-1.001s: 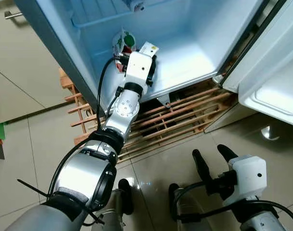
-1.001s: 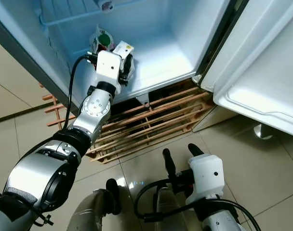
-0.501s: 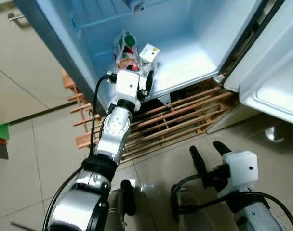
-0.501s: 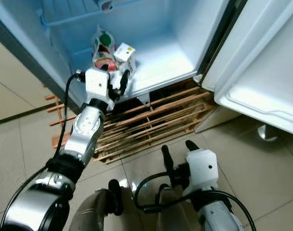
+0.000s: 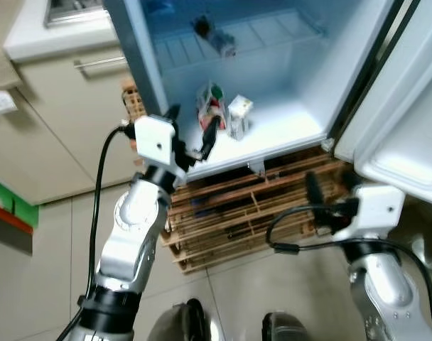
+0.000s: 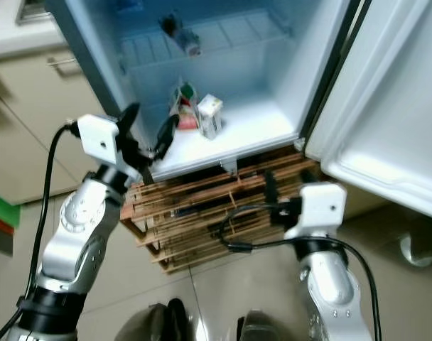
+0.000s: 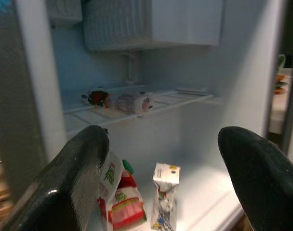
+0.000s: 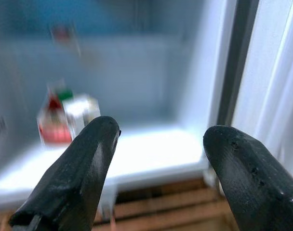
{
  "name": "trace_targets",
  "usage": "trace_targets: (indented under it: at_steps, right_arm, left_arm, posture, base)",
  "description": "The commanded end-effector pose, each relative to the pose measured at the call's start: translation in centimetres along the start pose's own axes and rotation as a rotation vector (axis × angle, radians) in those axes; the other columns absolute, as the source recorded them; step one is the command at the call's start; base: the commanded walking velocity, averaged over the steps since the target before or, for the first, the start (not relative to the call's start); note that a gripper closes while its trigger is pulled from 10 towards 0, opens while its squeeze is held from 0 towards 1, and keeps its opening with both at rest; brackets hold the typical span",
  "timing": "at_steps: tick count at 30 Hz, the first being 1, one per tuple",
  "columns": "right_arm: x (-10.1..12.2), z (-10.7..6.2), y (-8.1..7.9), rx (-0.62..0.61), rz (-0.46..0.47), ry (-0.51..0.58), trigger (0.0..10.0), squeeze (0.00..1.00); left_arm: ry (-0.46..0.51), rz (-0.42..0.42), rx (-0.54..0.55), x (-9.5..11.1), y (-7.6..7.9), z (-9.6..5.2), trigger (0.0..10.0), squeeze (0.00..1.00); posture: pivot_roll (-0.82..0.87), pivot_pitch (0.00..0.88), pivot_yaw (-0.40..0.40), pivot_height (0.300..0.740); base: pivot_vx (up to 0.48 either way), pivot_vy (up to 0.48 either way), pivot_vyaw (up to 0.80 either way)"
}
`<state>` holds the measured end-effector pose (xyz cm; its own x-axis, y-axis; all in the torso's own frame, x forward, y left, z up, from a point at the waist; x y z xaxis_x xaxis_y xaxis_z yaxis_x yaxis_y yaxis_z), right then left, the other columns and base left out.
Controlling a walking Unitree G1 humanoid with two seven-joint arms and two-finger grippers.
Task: Restocking fridge
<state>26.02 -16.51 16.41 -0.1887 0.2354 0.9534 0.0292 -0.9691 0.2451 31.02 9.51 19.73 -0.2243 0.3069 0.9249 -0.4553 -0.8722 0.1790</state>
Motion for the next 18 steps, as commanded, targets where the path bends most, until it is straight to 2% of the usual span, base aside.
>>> trace_targets:
  at_steps: [1, 4, 6, 9, 18]
  right_arm:
    - [-0.3, 0.7, -0.4, 0.021, 0.020, 0.006, 10.0, 0.00]
    - [-0.1, 1.5, -1.0, 0.066, 0.023, 0.023, 10.0, 0.00]
    - [-0.4, 2.0, -1.1, 0.078, 0.024, 0.029, 10.0, 0.00]
    - [-0.7, 2.5, -1.3, 0.086, 0.024, 0.033, 10.0, 0.00]
    - [-1.5, 3.1, -1.7, 0.096, 0.022, 0.026, 10.0, 0.00]
  left_arm:
    - [-0.073, 0.004, 0.017, -1.4, -0.5, -0.8, 10.0, 0.00]
    - [-0.093, 0.040, 0.018, -2.0, -0.7, -1.3, 10.0, 0.00]
    - [-0.109, 0.027, 0.033, -2.1, -0.8, -1.4, 10.0, 0.00]
    - [-0.099, -0.018, 0.093, -1.8, -1.8, -1.2, 10.0, 0.00]
    - [-0.112, -0.031, 0.127, -2.2, -2.2, -0.4, 10.0, 0.00]
  posture:
    - [-0.12, 0.000, 0.055, 0.740]
    - [-0.11, 0.000, 0.045, 0.740]
    - [-0.10, 0.000, 0.035, 0.740]
    - [-0.09, 0.000, 0.029, 0.740]
    - [-0.11, 0.000, 0.033, 0.740]
  base:
    - [0.000, 0.000, 0.00]
    - [0.000, 0.000, 0.00]
    - [0.000, 0.000, 0.00]
    - [0.000, 0.000, 0.00]
    - [0.000, -0.457, 0.00]
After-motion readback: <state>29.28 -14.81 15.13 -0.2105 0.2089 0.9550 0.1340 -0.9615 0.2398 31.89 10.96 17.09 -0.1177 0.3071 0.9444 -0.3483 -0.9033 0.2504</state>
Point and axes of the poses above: a point about 5 cm out from each wrist's last joint towards the gripper, its own z axis pointing out of the wrist towards the gripper, its own x axis along the axis of the wrist's last joint, y = z × x, the point moved 3 cm from there along z, pointing out of the wrist towards the gripper, and after that the axes turned 13 degrees about -z, right-handed, at the moved point
